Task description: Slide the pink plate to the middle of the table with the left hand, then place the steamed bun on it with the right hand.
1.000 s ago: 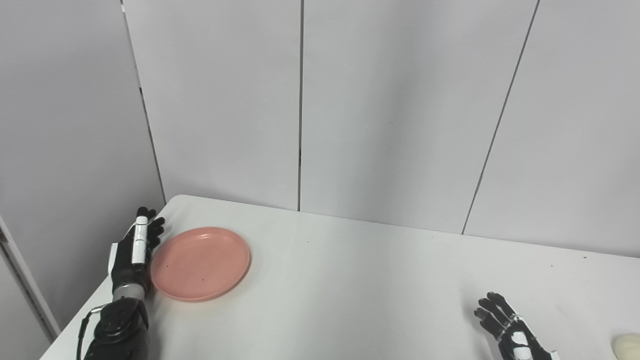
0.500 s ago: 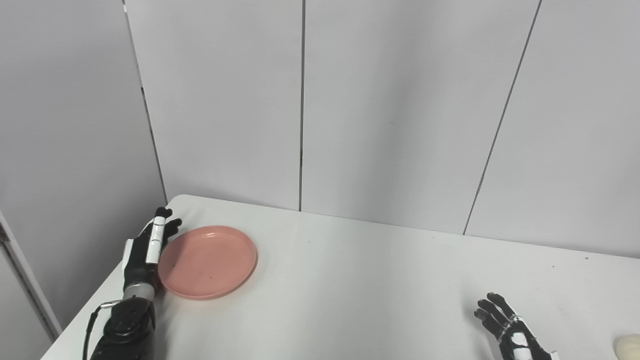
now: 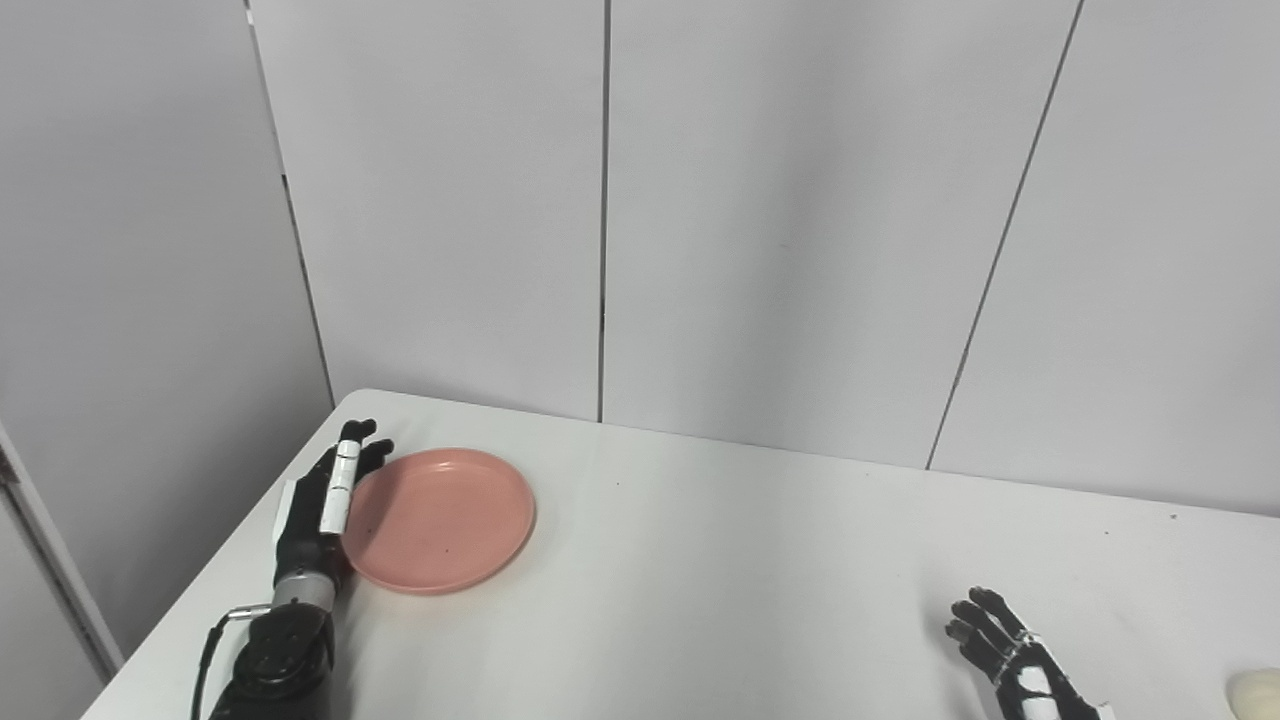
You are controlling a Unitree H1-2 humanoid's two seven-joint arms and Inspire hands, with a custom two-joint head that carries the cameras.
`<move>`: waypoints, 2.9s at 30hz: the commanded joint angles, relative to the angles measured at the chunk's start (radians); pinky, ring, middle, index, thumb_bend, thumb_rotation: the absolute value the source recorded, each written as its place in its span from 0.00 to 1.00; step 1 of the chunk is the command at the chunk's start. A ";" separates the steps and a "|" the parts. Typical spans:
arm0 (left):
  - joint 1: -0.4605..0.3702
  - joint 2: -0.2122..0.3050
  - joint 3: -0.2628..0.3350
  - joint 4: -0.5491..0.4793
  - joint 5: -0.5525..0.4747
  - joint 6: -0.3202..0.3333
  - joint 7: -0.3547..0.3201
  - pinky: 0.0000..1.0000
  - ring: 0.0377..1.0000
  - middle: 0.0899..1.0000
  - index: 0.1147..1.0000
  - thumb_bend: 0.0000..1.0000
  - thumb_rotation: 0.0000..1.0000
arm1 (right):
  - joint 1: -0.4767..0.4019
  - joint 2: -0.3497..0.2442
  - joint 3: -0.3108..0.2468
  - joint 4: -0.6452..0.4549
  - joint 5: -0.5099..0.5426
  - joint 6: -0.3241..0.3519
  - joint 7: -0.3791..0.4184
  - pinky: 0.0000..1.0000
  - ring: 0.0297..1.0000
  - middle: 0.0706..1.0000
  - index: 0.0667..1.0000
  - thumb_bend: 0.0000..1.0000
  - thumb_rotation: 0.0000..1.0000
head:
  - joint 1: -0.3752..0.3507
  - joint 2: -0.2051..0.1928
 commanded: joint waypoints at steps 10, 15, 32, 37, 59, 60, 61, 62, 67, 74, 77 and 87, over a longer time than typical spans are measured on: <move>-0.027 -0.056 -0.042 -0.030 -0.015 -0.065 -0.094 0.89 0.79 0.73 0.79 0.81 0.91 | 0.058 0.018 0.006 0.027 -0.016 0.008 -0.013 0.87 0.80 0.81 0.83 0.63 0.97 | -0.007 0.002; -0.022 -0.072 -0.064 -0.049 -0.001 -0.074 -0.110 0.87 0.78 0.72 0.79 0.82 0.91 | 0.062 0.021 0.009 0.015 -0.028 0.016 -0.015 0.86 0.80 0.80 0.82 0.63 0.98 | -0.012 0.005; 0.020 -0.154 -0.160 -0.205 0.021 0.071 -0.177 0.85 0.79 0.74 0.79 0.81 0.92 | 0.063 0.017 0.028 0.005 -0.066 -0.002 -0.022 0.84 0.78 0.79 0.81 0.59 0.99 | -0.049 0.022; 0.041 -0.198 -0.181 -0.266 0.021 0.129 -0.171 0.84 0.80 0.75 0.80 0.81 0.91 | 0.063 0.023 0.038 -0.004 -0.082 -0.002 -0.027 0.83 0.77 0.77 0.81 0.58 0.99 | -0.078 0.036; 0.144 -0.373 -0.200 -0.372 0.129 0.133 -0.034 0.92 0.87 0.89 0.87 0.69 0.94 | 0.057 0.116 0.109 -0.064 -0.256 0.061 -0.106 0.80 0.76 0.78 0.80 0.49 1.00 | -0.337 0.094; 0.142 -0.375 -0.197 -0.365 0.129 0.128 -0.031 0.93 0.87 0.90 0.88 0.67 0.95 | 0.055 0.120 0.111 -0.063 -0.261 0.065 -0.108 0.80 0.76 0.78 0.80 0.49 1.00 | -0.337 0.094; 0.139 -0.375 -0.195 -0.361 0.128 0.127 -0.030 0.93 0.88 0.90 0.89 0.66 0.96 | 0.053 0.125 0.113 -0.063 -0.265 0.069 -0.110 0.80 0.76 0.78 0.80 0.48 1.00 | -0.356 0.099; 0.136 -0.374 -0.192 -0.358 0.122 0.127 -0.032 0.94 0.88 0.90 0.89 0.66 0.96 | 0.050 0.131 0.116 -0.063 -0.268 0.073 -0.112 0.80 0.76 0.78 0.81 0.48 1.00 | -0.375 0.105; 0.123 -0.369 -0.181 -0.362 0.098 0.142 -0.056 0.97 0.90 0.92 0.93 0.67 0.97 | 0.039 0.154 0.130 -0.060 -0.288 0.095 -0.127 0.79 0.76 0.78 0.81 0.49 1.00 | -0.432 0.120; 0.112 -0.355 -0.175 -0.363 0.079 0.150 -0.086 1.00 0.91 0.93 0.93 0.71 0.97 | 0.023 0.175 0.149 -0.019 -0.324 0.076 -0.153 0.77 0.75 0.77 0.80 0.51 1.00 | -0.544 0.119; 0.109 -0.351 -0.170 -0.367 0.067 0.161 -0.098 1.00 0.91 0.92 0.92 0.70 0.97 | 0.014 0.184 0.154 0.001 -0.330 0.071 -0.165 0.76 0.74 0.77 0.80 0.50 1.00 | -0.574 0.119; 0.092 -0.312 -0.126 -0.317 -0.020 0.165 -0.152 1.00 0.90 0.93 0.95 0.74 0.92 | -0.003 0.212 0.156 0.031 -0.365 0.052 -0.230 0.76 0.76 0.80 0.81 0.51 0.96 | -0.603 0.115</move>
